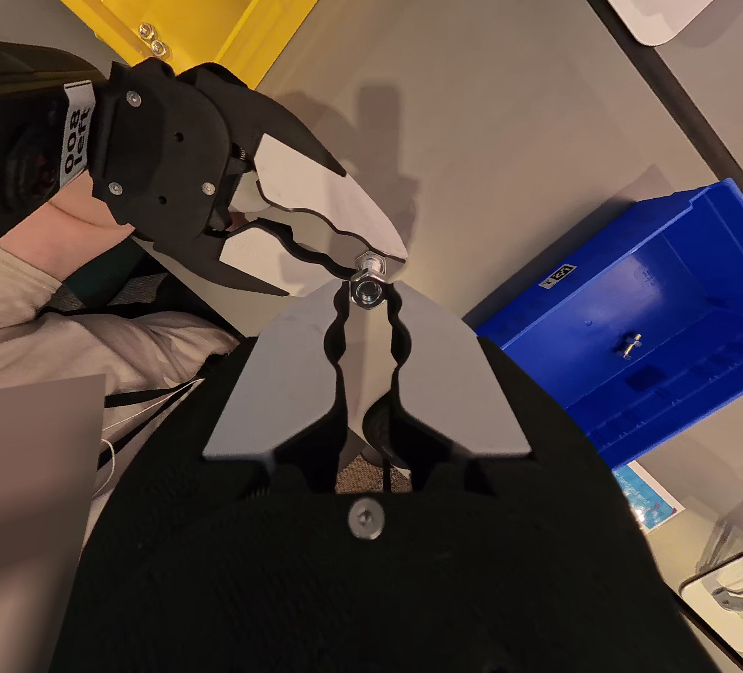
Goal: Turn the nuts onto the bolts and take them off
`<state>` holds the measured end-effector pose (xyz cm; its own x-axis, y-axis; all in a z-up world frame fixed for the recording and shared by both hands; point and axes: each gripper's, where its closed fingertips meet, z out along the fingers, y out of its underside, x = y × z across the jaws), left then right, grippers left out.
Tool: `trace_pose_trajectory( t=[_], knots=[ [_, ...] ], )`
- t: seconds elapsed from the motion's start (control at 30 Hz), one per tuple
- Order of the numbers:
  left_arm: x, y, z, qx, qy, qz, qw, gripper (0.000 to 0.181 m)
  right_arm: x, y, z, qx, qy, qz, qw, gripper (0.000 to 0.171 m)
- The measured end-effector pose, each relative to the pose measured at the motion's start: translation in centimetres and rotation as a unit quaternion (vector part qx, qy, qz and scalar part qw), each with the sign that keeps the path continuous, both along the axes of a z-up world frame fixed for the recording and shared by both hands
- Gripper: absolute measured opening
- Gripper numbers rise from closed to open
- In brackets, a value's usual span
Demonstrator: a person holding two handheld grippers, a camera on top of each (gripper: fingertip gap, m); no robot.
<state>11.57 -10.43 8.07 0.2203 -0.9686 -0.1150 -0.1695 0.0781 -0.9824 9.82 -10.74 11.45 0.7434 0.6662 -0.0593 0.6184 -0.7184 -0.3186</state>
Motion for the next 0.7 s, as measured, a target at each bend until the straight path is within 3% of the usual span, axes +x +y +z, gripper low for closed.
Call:
trace_pose_trajectory(
  t=[0.33,0.5,0.7],
  knots=[
    [0.0,-0.1,0.1,0.0,-0.002,-0.003,1.0,0.019,-0.1,0.0,0.2,-0.003,0.006,0.005,1.0,0.02],
    [-0.1,-0.2,0.4,-0.008,-0.014,-0.009,1.0,0.019,-0.3,0.1,0.7,0.007,0.011,0.015,1.0,0.029],
    [-0.5,-0.8,1.4,-0.032,-0.039,-0.038,0.998,0.019,-1.6,0.2,4.1,0.12,0.106,0.134,0.978,0.049]
  ],
)
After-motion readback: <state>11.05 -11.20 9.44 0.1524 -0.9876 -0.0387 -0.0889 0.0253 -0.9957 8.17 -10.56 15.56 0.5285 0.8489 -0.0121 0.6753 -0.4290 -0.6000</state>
